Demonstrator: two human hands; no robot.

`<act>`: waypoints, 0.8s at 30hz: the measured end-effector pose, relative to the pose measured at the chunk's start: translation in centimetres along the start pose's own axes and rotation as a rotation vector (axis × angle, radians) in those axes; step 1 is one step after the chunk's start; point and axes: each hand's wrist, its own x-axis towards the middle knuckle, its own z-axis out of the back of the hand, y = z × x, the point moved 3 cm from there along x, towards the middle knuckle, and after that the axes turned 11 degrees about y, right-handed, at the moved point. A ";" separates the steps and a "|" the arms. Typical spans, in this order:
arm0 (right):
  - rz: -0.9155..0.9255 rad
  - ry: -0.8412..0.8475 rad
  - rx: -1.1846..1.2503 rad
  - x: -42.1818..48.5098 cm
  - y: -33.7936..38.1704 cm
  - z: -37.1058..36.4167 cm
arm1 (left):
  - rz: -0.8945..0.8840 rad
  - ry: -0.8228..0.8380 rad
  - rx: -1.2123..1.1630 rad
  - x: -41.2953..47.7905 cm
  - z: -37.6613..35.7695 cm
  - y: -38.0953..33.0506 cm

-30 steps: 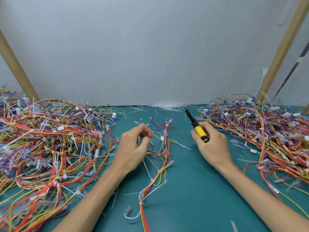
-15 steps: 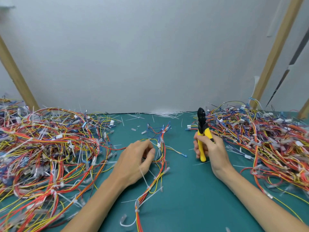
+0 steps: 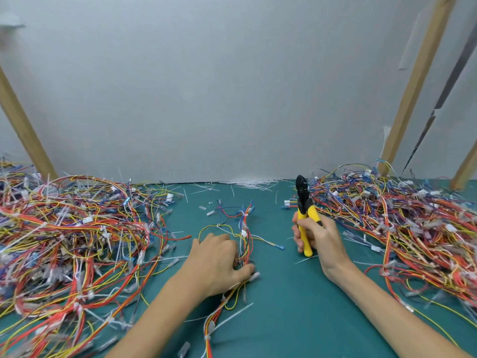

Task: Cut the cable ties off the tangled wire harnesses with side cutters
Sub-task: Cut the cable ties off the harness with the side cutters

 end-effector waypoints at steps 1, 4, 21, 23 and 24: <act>0.003 0.019 -0.013 0.0 0.0 -0.1 | 0.008 0.000 -0.047 0.2 -0.1 0.3; 0.014 0.057 -0.075 0.1 0.1 -0.6 | 0.022 -0.049 -0.294 0.5 -0.3 1.4; -0.032 0.044 -0.038 0.4 0.0 -0.2 | 0.120 -0.261 -0.802 0.8 -1.4 2.6; -0.033 0.045 -0.040 0.5 -0.1 -0.2 | 0.117 -0.252 -0.838 0.8 -1.2 2.6; -0.034 0.045 -0.040 0.5 -0.2 -0.2 | 0.114 -0.249 -0.854 0.8 -1.1 2.6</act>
